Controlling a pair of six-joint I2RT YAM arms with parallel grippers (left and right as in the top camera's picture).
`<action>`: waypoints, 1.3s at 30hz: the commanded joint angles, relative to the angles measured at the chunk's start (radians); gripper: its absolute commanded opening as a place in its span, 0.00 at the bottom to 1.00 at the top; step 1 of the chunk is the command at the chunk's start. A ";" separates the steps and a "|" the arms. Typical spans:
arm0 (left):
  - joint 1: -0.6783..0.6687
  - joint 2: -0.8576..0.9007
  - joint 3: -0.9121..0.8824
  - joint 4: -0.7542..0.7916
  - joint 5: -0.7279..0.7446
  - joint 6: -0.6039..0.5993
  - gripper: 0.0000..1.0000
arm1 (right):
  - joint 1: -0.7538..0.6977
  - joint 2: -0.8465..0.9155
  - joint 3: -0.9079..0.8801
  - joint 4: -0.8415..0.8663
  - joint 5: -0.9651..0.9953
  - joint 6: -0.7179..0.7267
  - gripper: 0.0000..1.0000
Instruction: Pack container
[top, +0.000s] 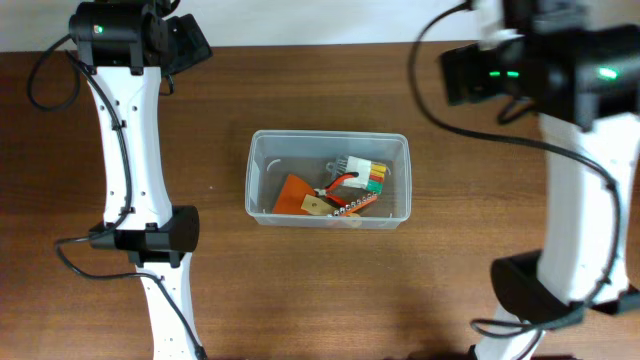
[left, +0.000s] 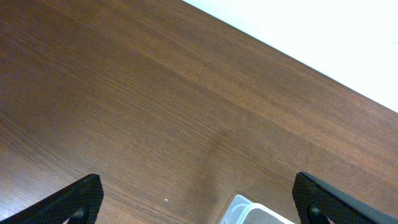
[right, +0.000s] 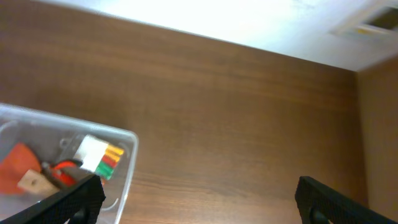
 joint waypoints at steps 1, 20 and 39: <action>0.001 -0.024 0.011 0.000 -0.008 0.009 0.99 | -0.027 -0.097 0.015 -0.006 0.000 0.065 0.99; 0.001 -0.024 0.011 0.000 -0.008 0.009 0.99 | -0.029 -0.820 -0.794 0.104 0.246 0.356 0.99; 0.001 -0.024 0.011 0.000 -0.008 0.009 0.99 | 0.004 -1.305 -1.363 0.499 0.126 0.356 0.99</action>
